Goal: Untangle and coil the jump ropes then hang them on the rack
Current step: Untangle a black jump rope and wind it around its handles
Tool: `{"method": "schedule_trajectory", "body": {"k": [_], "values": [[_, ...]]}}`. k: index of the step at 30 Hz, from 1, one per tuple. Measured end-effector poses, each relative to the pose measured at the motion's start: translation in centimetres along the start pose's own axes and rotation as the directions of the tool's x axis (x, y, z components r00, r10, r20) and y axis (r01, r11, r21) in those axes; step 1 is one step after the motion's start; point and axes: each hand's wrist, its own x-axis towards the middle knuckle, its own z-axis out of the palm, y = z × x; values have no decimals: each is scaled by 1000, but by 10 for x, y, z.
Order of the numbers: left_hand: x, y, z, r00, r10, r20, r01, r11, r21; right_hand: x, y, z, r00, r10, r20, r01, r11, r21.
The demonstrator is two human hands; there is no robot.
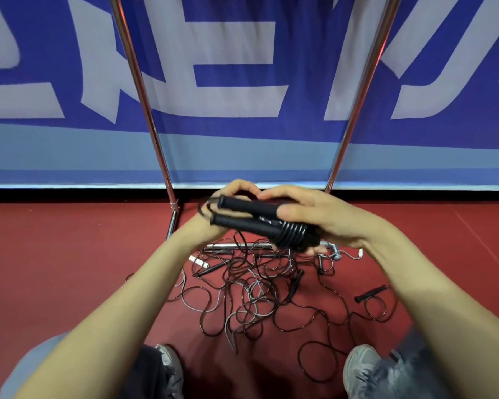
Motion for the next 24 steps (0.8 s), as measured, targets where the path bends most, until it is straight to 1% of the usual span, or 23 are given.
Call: {"method": "schedule_trajectory", "body": {"k": [2,3,4,5,7,9,11,14,15,16,17,19,21,24], "values": [[-3,7,-10,994,-107,33,109,993,-45,-1,0,3,985,171,35,-165,977,-134],[-3,10,-13,990,-131,57,133,991,-29,0,1,6,967,253,41,-239,948,-210],[-3,13,-13,989,-132,71,130,991,31,2,3,8,948,316,24,-295,908,-299],[-2,15,-13,988,-132,74,125,988,90,5,5,10,936,353,-11,-330,863,-383],[-1,21,-6,989,-128,67,113,974,199,11,12,8,933,348,-95,-343,771,-537],[0,23,2,994,-108,27,95,947,306,15,17,4,944,279,-176,-322,662,-677],[-1,26,9,996,-78,-36,86,932,353,19,23,-1,948,164,-272,-317,526,-789],[1,26,14,989,-88,-118,123,938,325,24,30,-5,906,-27,-422,-392,320,-863],[1,24,15,983,-118,-139,154,948,280,25,30,-5,887,-102,-450,-414,254,-874],[2,24,17,976,-156,-150,186,959,213,27,30,-5,868,-175,-465,-428,214,-878],[2,23,18,969,-194,-155,215,967,136,27,29,-5,847,-239,-474,-434,202,-878],[3,24,20,959,-242,-145,248,968,30,27,27,-6,811,-317,-491,-436,232,-870],[2,31,21,953,-283,-103,286,958,12,25,25,-7,787,-364,-498,-426,265,-865],[2,31,15,935,-352,-47,351,936,-25,24,25,-5,778,-413,-474,-385,282,-879]]}}
